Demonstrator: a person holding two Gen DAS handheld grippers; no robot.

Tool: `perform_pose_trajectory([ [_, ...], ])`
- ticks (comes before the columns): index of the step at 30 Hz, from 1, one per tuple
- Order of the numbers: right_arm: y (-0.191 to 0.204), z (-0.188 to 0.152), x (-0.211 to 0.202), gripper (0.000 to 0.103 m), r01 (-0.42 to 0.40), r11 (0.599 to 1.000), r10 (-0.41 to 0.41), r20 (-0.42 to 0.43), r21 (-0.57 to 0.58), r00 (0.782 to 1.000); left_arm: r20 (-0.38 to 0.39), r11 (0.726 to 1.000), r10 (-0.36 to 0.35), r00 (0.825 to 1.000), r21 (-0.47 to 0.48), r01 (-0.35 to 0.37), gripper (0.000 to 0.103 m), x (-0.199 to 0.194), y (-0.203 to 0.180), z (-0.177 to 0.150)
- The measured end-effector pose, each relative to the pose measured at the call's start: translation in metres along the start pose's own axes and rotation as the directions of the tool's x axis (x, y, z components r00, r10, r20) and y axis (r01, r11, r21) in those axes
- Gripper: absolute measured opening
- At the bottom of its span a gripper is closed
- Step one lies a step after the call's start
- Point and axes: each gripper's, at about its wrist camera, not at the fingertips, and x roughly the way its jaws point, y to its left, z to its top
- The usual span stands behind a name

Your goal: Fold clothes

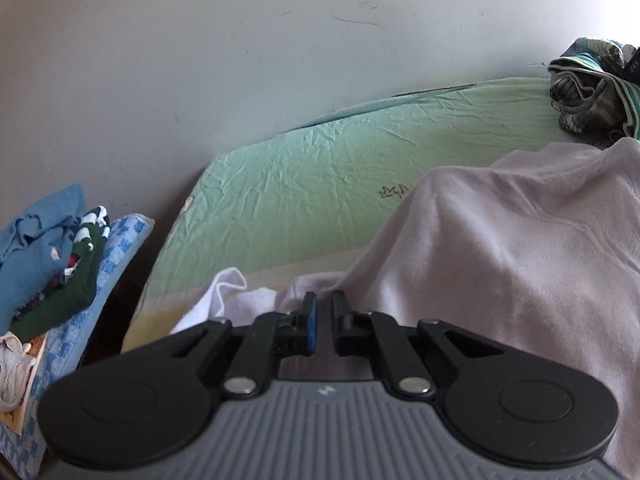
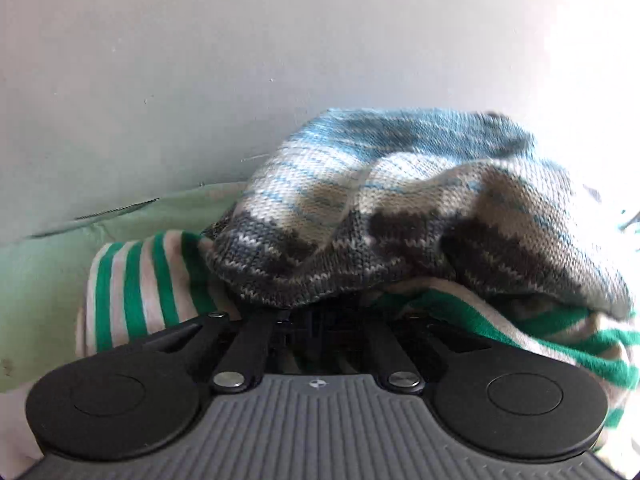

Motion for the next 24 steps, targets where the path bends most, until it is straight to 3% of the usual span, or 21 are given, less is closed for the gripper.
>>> perform_pose_trajectory([
  [4, 0.022, -0.006, -0.010, 0.000, 0.056, 0.995, -0.055, 0.022, -0.084, 0.998, 0.011, 0.999, -0.030, 0.999, -0.015, 0.030, 0.013, -0.010, 0.007, 0.001],
  [7, 0.023, -0.016, -0.057, 0.004, -0.051, 0.996, 0.053, 0.023, -0.074, 0.998, 0.058, 0.998, -0.068, 0.996, 0.011, 0.067, 0.013, -0.029, 0.011, 0.003],
  [10, 0.022, -0.034, -0.099, 0.017, -0.152, 0.984, 0.152, -0.015, -0.092, 0.988, 0.060, 0.992, -0.126, 0.990, 0.021, 0.125, 0.015, -0.031, 0.010, 0.005],
  [12, 0.020, -0.049, -0.108, 0.017, -0.255, 0.964, 0.245, -0.120, -0.078, 0.962, 0.046, 0.991, -0.136, 0.990, 0.020, 0.135, 0.015, -0.025, 0.008, 0.004],
  [14, 0.026, -0.067, -0.100, 0.017, -0.327, 0.945, 0.314, -0.246, -0.015, 0.917, 0.032, 0.991, -0.131, 0.991, 0.021, 0.130, 0.015, -0.019, 0.009, 0.001],
  [17, 0.023, -0.085, -0.095, 0.014, -0.277, 0.961, 0.263, -0.267, -0.016, 0.927, 0.008, 0.996, -0.092, 0.996, 0.023, 0.092, 0.015, -0.009, 0.016, -0.006],
  [20, 0.007, -0.091, -0.089, 0.000, -0.195, 0.981, 0.191, -0.242, 0.007, 0.951, 0.002, 0.996, -0.080, 0.997, 0.024, 0.080, 0.016, -0.012, 0.026, -0.010],
  [23, -0.011, -0.092, -0.097, 0.004, -0.061, 0.998, 0.066, -0.195, 0.029, 0.978, 0.007, 0.996, -0.086, 0.996, 0.024, 0.086, 0.016, -0.023, 0.037, -0.013],
  [24, -0.016, -0.093, -0.103, 0.008, -0.064, 0.996, 0.074, -0.197, 0.059, 0.977, 0.008, 0.996, -0.088, 0.996, 0.024, 0.088, 0.016, -0.026, 0.041, -0.014],
])
